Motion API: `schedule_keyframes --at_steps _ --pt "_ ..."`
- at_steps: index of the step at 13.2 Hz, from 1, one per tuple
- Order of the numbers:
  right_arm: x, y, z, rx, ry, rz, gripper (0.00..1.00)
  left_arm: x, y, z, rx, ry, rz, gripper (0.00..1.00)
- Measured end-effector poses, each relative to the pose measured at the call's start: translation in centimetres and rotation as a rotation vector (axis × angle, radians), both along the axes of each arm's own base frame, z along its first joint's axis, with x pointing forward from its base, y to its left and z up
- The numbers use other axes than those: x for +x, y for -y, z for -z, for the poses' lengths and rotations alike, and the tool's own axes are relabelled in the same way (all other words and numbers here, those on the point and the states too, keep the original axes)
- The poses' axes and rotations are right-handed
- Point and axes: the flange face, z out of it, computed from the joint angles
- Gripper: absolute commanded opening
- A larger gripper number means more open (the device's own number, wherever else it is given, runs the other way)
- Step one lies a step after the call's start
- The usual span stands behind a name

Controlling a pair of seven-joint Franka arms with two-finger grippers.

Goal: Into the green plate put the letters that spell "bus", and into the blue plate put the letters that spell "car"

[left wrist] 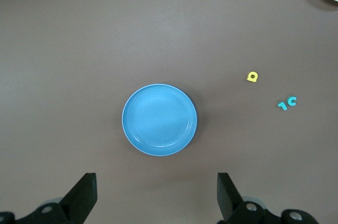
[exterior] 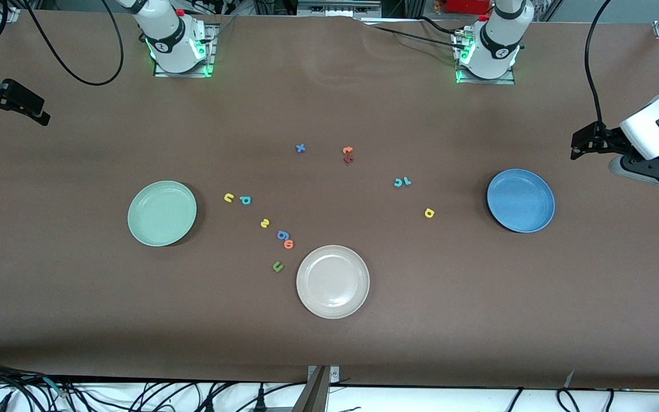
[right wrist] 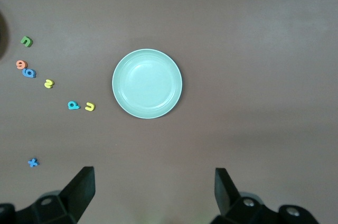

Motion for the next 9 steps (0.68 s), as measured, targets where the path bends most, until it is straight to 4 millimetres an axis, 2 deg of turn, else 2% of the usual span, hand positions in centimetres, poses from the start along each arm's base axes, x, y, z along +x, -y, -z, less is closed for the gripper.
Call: schedule_keyframes --at_steps 4,9 --pt "0.00 0.07 -0.05 0.002 0.001 0.002 1.00 0.02 -0.74 -0.04 0.001 0.001 -0.013 1.00" --pt "-0.12 -0.01 0.04 0.004 -0.010 0.000 1.00 0.02 -0.77 -0.06 0.001 0.001 -0.014 1.00"
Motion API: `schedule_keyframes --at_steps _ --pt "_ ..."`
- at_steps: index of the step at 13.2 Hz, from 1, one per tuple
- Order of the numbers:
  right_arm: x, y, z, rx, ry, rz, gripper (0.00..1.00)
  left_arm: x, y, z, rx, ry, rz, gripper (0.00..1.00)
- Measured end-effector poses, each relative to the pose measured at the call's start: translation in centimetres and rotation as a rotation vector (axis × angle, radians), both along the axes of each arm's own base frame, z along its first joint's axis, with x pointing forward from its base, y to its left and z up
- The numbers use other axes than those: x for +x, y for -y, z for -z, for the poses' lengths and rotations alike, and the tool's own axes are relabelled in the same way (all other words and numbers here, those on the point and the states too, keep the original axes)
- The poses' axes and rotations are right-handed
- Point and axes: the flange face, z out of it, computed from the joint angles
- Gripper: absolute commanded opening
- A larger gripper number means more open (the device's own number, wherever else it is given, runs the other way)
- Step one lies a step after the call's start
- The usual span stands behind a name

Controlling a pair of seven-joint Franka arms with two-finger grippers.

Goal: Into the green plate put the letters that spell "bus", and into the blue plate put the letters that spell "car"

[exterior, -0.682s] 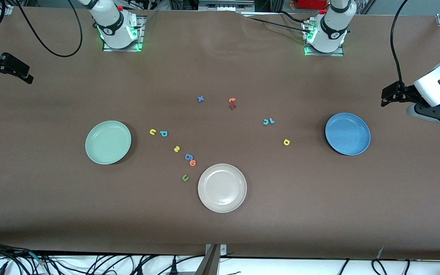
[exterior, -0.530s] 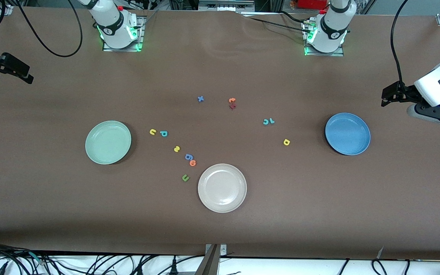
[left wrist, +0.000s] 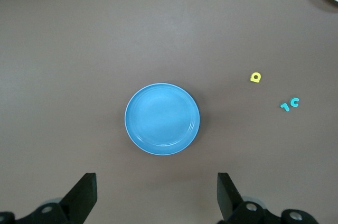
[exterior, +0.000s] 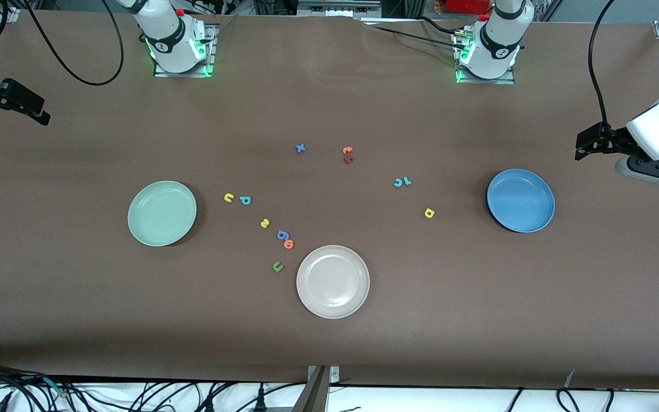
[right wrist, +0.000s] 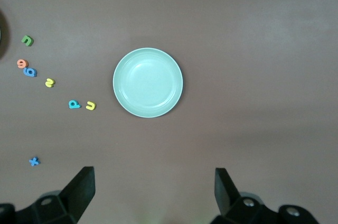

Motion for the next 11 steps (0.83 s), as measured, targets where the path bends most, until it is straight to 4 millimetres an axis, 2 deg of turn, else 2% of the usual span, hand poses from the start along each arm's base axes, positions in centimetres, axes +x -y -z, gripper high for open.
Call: schedule_keyframes --at_steps 11 --pt "0.41 -0.37 0.65 -0.002 -0.011 -0.007 1.00 0.00 0.03 0.00 0.000 0.000 0.001 1.00"
